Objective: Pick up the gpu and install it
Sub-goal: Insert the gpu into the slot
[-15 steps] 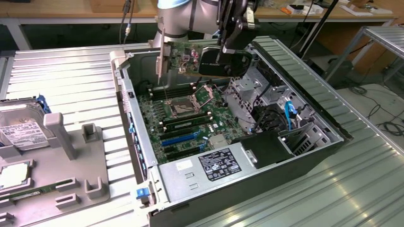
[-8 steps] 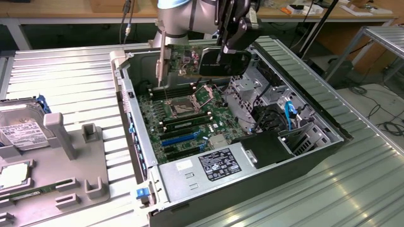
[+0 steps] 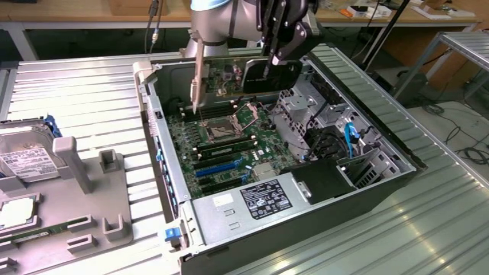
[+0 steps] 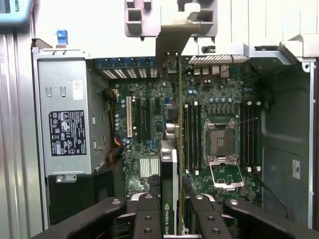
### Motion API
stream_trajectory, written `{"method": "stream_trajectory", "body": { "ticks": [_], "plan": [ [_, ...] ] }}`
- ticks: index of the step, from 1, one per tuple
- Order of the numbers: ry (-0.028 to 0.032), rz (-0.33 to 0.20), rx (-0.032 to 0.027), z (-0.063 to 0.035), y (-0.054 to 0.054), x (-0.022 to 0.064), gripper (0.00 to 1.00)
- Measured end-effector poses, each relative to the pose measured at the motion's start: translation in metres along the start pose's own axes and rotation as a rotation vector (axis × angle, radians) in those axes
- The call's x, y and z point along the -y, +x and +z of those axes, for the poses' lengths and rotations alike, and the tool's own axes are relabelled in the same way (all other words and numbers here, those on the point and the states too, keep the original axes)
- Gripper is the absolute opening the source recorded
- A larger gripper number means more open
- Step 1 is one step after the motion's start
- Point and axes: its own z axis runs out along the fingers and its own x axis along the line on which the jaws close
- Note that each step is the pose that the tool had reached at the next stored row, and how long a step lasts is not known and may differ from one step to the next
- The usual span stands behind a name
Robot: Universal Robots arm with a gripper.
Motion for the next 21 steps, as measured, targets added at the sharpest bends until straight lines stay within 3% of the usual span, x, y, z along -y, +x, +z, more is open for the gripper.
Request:
{"method": "stream_trajectory", "body": {
  "ticks": [13,16,21],
  "plan": [
    [-0.0037,-0.199,-0.0036,0.0,0.0,-0.0001,0.27],
    [-0.0036,-0.188,-0.0036,0.0,0.0,-0.0001,0.27],
    [-0.0015,-0.084,-0.0015,0.0016,0.0,-0.0001,0.27]
  ]
}}
